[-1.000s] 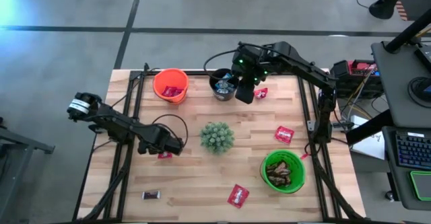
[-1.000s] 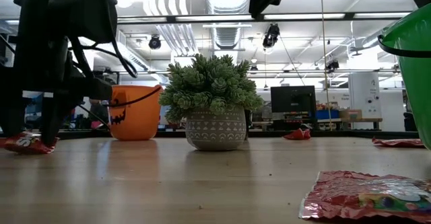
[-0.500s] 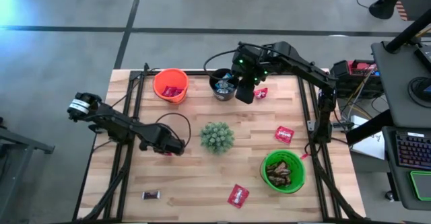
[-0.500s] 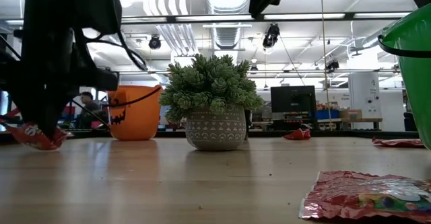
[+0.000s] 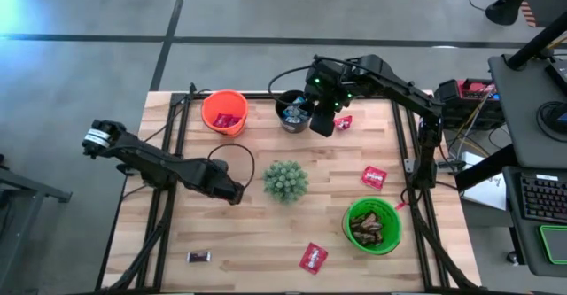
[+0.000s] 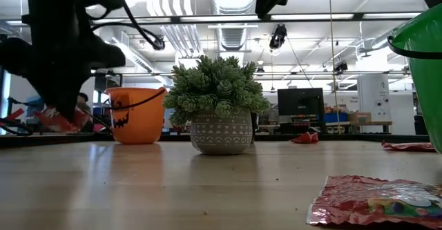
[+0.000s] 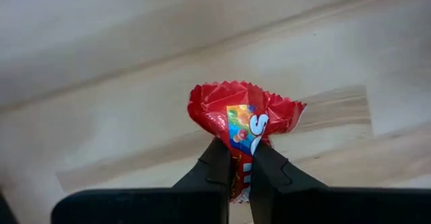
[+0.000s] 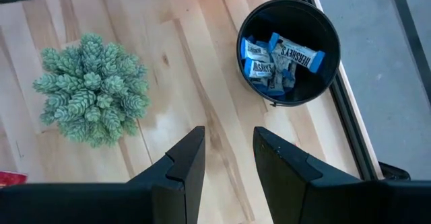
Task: Organize candy in baskets
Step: Put the red candy into the orange bucket
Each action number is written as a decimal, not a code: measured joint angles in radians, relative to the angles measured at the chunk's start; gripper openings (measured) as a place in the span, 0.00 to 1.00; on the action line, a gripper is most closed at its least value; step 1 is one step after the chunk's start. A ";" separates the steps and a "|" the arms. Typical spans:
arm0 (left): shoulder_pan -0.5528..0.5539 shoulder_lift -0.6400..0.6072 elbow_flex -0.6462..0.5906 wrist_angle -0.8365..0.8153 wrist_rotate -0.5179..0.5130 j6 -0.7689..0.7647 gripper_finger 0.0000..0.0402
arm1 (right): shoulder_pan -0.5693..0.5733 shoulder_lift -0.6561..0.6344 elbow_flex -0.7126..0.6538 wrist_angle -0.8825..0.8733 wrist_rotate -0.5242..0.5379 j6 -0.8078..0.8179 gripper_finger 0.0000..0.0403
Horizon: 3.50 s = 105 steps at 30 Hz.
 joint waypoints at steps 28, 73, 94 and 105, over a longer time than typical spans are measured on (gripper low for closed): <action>0.001 -0.364 0.000 -0.002 -0.259 0.581 0.00 | 0.038 -0.045 0.000 0.000 -0.176 0.303 0.29; 0.598 -0.514 0.001 0.348 -0.484 1.093 0.00 | 0.092 0.013 0.001 0.013 0.192 -0.001 0.29; 0.850 -0.415 0.001 0.559 -0.322 1.250 0.07 | -0.157 0.010 0.001 -0.001 0.192 -0.100 0.29; 0.851 -0.416 0.001 0.559 -0.310 1.251 0.20 | -0.226 0.008 0.000 0.000 0.192 -0.144 0.29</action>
